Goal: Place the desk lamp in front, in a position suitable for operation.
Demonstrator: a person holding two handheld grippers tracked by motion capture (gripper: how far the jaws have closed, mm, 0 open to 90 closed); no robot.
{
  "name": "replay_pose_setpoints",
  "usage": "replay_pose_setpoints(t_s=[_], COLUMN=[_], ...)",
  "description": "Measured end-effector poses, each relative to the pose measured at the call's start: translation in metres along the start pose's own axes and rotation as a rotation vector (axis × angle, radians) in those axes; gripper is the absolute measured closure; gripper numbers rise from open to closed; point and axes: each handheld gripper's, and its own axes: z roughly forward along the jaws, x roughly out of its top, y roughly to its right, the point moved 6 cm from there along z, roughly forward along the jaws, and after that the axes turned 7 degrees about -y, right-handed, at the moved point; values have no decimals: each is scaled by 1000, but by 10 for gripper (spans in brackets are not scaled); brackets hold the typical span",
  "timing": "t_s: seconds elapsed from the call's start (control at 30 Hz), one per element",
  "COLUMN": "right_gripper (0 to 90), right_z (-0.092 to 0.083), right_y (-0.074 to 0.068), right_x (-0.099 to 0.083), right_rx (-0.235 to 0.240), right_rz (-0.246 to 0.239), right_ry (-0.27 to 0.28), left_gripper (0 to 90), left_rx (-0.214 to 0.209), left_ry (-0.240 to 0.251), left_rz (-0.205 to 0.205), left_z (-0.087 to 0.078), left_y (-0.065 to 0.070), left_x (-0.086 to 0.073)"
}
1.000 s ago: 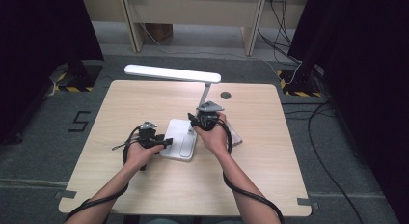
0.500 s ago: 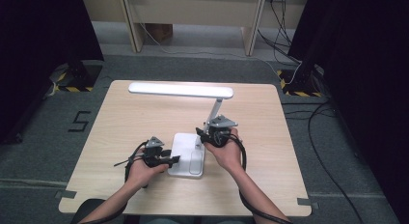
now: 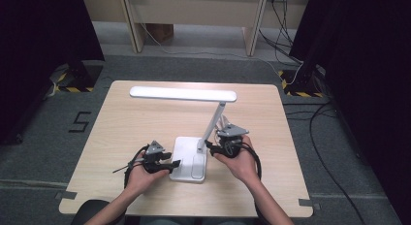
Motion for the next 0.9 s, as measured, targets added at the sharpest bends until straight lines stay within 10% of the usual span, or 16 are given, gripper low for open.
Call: replay_pose_setpoints(t_s=[0.37,0.9], right_gripper=[430,403], right_z=[14,61], right_y=[67,74], right_x=[-34,-47], right_rx=[-136,-141], right_rz=[122,118], right_ry=[-113,-234], left_gripper=[442,436], left_rx=[19,21], left_ry=[43,39], left_rz=[6,15], left_z=[-8,-8], left_y=[0,2], left_x=[4,1])
